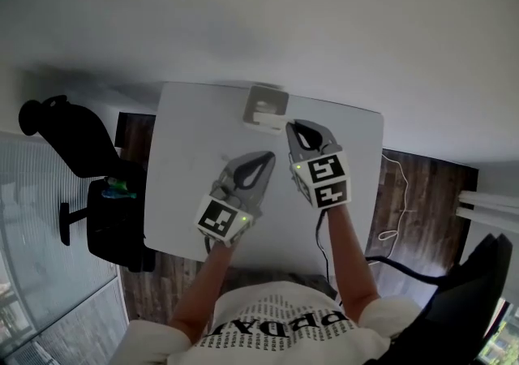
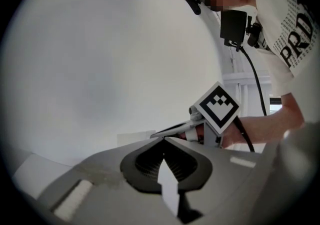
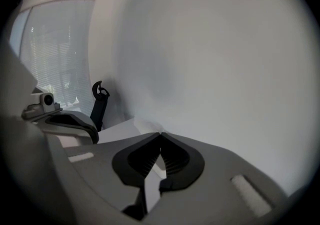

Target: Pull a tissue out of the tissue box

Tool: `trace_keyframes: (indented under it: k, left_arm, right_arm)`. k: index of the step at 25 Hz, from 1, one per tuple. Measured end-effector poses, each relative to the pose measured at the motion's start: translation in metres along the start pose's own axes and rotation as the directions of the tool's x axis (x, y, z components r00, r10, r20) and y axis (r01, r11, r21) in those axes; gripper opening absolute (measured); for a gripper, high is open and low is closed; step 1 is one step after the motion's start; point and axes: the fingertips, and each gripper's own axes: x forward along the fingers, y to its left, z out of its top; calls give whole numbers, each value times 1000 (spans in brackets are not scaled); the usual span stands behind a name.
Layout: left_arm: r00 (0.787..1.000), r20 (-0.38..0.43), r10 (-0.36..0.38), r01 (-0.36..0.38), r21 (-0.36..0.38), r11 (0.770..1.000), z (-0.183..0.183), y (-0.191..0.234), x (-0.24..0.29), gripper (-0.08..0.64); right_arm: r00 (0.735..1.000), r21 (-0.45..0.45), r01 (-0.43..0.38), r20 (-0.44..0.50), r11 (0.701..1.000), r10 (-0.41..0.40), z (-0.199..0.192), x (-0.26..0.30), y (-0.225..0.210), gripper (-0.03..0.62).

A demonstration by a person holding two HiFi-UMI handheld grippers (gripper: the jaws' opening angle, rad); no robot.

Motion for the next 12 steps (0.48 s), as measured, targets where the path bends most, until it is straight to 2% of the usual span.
trace_keyframes:
  k: [12]
  left_arm:
    - [1000,7,-4,4,52,999,31,-35,-26,-8]
  right_arm:
    - [998,-17,-18,60,1000,19,33,-59,20,9]
